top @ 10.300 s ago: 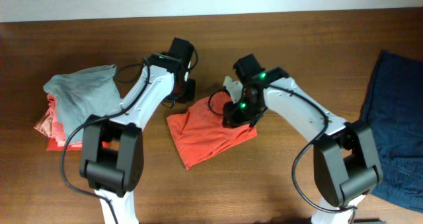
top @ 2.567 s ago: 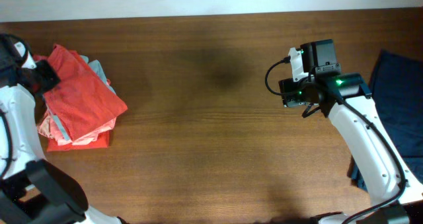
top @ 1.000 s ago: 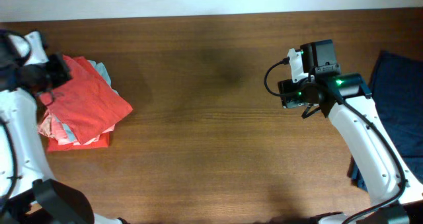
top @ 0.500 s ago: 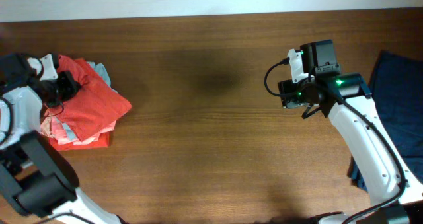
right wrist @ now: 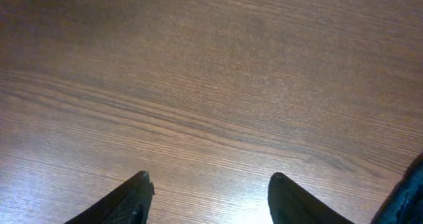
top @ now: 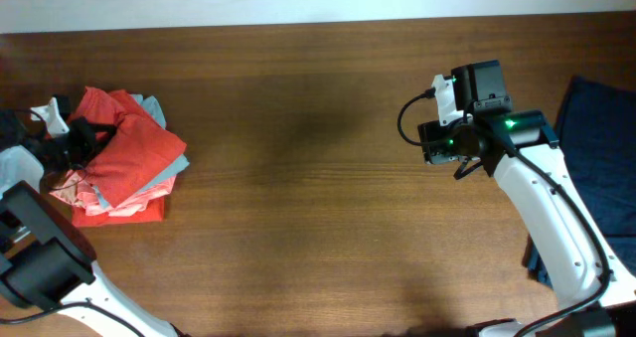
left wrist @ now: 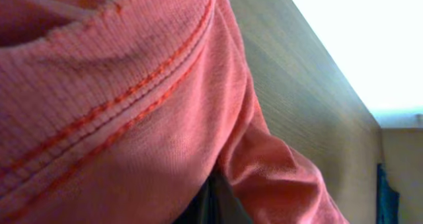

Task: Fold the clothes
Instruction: 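Open the left gripper and lift it off the orange shirt stack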

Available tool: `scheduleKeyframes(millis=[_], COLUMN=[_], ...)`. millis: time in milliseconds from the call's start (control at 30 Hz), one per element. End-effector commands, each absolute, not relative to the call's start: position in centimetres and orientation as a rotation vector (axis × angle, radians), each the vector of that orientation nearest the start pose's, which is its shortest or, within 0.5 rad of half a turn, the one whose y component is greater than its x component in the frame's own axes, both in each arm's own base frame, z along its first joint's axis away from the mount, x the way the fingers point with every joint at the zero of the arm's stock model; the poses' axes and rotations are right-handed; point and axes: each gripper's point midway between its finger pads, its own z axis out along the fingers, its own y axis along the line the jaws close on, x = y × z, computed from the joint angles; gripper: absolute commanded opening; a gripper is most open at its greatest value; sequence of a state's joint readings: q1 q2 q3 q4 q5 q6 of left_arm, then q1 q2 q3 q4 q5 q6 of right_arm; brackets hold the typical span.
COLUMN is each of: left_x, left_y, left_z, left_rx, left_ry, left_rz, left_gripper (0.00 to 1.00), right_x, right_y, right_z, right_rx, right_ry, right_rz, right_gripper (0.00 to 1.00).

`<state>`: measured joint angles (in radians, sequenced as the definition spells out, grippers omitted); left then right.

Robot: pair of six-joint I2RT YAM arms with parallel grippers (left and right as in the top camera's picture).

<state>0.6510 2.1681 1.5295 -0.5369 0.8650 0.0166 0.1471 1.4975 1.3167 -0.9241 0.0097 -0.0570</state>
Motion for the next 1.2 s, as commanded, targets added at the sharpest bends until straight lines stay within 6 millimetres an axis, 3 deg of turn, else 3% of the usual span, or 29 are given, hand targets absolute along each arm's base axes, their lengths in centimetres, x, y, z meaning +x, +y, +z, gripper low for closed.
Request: scheduleKeyframes(millis=[0, 167, 200, 267, 300, 367, 533, 633, 700, 800, 1000, 1167], left_x=[42.6, 42.7, 42.8, 42.9, 43.1, 43.1, 42.9, 42.5, 42.3, 42.3, 41.7, 41.2], left_y=[19.2, 20.8, 21.7, 22.3, 22.5, 22.3, 19.7, 16.8, 14.5, 10.6, 2.8, -1.7], left_z=[-1.5, 1.6, 3.7, 6.0, 9.3, 12.6, 21.0, 24.8, 26.3, 26.7, 23.0, 19.2], left_rx=[-0.668, -0.662, -0.646, -0.622, -0.578, -0.531, -0.386, -0.299, -0.248, -0.178, -0.017, 0.095], left_ry=[2.493, 2.437, 2.404, 2.371, 2.328, 2.288, 2.203, 2.187, 2.195, 2.242, 2.440, 2.588], left_rz=[-0.777, -0.750, -0.711, -0.671, -0.621, -0.577, -0.463, -0.382, -0.349, -0.328, -0.372, -0.367], left_gripper=[0.23, 0.40, 0.43, 0.45, 0.48, 0.54, 0.71, 0.78, 0.82, 0.87, 0.87, 0.91], right_x=[35.9, 35.9, 35.9, 35.9, 36.0, 36.2, 36.6, 37.1, 37.4, 37.5, 36.6, 35.0], right_y=[5.1, 5.1, 5.1, 5.1, 5.1, 5.1, 5.7, 3.7, 1.5, -2.8, -10.8, -13.9], right_z=[18.2, 18.2, 18.2, 18.2, 18.3, 18.4, 18.7, 18.9, 19.0, 19.1, 17.8, 14.9], right_rx=[-0.258, -0.258, -0.258, -0.258, -0.258, -0.256, -0.232, -0.070, 0.060, 0.229, 0.462, 0.619], right_ry=[2.640, 2.640, 2.640, 2.639, 2.635, 2.628, 2.607, 2.604, 2.597, 2.575, 2.565, 2.637], right_rz=[0.024, 0.024, 0.024, 0.024, 0.025, 0.026, 0.152, 0.170, 0.163, 0.127, 0.039, 0.056], right_gripper=[0.62, 0.63, 0.66, 0.70, 0.71, 0.75, 0.83, 0.93, 0.99, 0.98, 0.99, 0.98])
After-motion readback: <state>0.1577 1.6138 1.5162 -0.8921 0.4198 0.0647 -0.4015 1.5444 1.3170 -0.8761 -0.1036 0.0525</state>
